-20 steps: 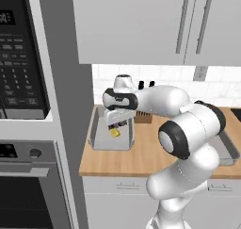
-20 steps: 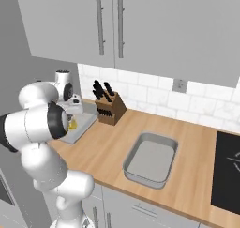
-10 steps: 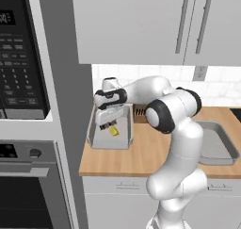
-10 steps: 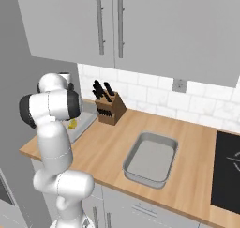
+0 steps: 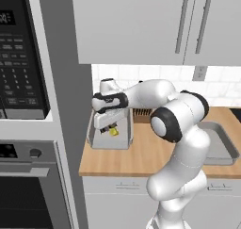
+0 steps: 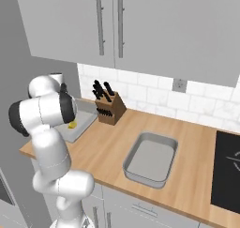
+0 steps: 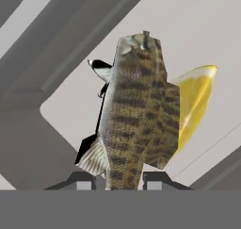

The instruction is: Place one lemon wedge and one fish in each tupperware on the nearby counter, to pack two identical lunches.

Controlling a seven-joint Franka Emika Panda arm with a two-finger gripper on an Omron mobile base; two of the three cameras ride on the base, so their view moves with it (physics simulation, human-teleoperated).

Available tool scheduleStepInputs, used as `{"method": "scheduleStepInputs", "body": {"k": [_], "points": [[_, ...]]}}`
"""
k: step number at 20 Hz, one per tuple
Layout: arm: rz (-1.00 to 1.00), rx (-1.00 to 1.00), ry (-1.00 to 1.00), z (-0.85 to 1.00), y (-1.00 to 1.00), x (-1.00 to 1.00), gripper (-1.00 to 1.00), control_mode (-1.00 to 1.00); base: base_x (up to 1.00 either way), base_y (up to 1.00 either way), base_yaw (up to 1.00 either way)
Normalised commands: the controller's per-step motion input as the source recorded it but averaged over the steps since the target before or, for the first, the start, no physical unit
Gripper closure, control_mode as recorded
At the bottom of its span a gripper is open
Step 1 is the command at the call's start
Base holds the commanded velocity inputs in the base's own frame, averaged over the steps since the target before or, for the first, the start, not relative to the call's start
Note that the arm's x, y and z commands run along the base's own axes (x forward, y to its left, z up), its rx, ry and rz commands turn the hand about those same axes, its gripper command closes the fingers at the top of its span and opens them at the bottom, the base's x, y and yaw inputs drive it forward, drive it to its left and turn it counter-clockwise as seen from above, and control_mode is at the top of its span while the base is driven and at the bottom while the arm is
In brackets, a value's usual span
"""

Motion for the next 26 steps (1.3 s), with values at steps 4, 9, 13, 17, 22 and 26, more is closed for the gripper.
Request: {"method": "scheduleStepInputs", "body": {"k": [4, 9, 13, 17, 22, 26], "points": [[0.0, 0.0, -0.08, -0.14, -0.04, -0.09, 1.0, -1.0, 0.0, 0.0, 0.0], [0.0, -0.01, -0.02, -0.04, -0.06, 0.54, 1.0, -1.0, 0.0, 0.0, 0.0], [0.0, 0.0, 0.0, 0.0, -0.04, 0.58, 1.0, -1.0, 0.0, 0.0, 0.0], [0.0, 0.0, 0.0, 0.0, 0.0, 0.21, 1.0, -1.0, 0.0, 0.0, 0.0], [0.0, 0.0, 0.0, 0.0, 0.08, 0.17, -1.0, -1.0, 0.0, 0.0, 0.0], [0.0, 0.0, 0.0, 0.0, 0.0, 0.0, -1.0, -1.0, 0.0, 0.0, 0.0]]}}
